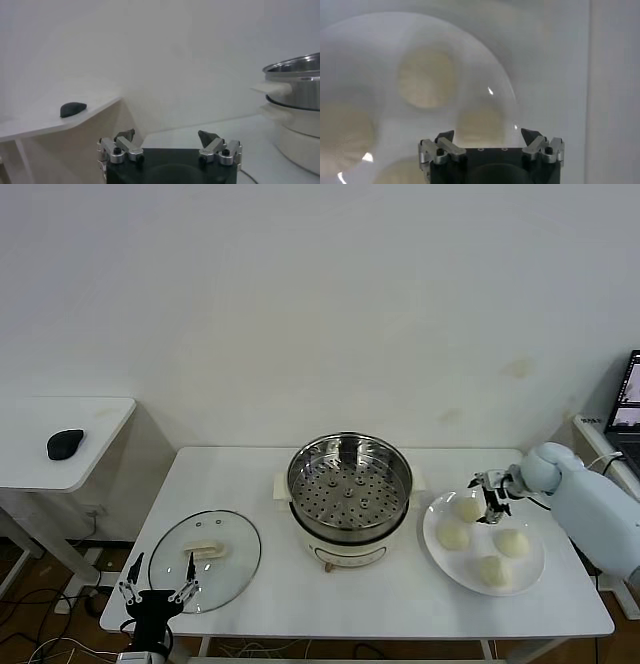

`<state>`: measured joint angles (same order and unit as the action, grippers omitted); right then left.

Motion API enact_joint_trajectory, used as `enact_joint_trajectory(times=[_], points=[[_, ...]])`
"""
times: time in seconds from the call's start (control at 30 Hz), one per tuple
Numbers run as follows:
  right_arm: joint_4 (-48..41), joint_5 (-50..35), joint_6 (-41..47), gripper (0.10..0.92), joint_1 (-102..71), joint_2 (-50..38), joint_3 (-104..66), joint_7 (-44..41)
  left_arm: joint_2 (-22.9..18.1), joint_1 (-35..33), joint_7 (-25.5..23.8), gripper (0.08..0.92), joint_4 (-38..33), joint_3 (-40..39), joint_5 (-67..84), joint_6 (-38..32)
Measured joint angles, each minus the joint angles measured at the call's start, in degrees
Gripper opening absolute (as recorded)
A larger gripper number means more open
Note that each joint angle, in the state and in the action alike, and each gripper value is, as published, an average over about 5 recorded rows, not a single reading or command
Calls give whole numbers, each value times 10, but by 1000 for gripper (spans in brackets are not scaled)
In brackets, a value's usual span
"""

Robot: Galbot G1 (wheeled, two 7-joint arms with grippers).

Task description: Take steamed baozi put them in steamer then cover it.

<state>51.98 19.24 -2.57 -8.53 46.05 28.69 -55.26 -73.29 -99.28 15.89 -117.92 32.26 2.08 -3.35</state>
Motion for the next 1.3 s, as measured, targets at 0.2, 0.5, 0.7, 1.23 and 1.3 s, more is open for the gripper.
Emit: enact_joint_trajectory(times=[0.2,0.5,0.7,1.23,1.3], points=[[-25,12,1,813,6,17,6,1,0,1,0,823,0,0,0,0],[-43,25,1,692,11,31,14,-1,-2,1,1,823,0,0,0,-1],[-39,22,2,610,19,27,22,-2,-1,1,2,823,0,3,1,-1],[92,-67,14,610,112,-67,98,-11,4,4,3,823,0,0,7,-3],[111,-86,12,610,139,-75,117,-10,5,5,3,823,-1,0,8,-3]])
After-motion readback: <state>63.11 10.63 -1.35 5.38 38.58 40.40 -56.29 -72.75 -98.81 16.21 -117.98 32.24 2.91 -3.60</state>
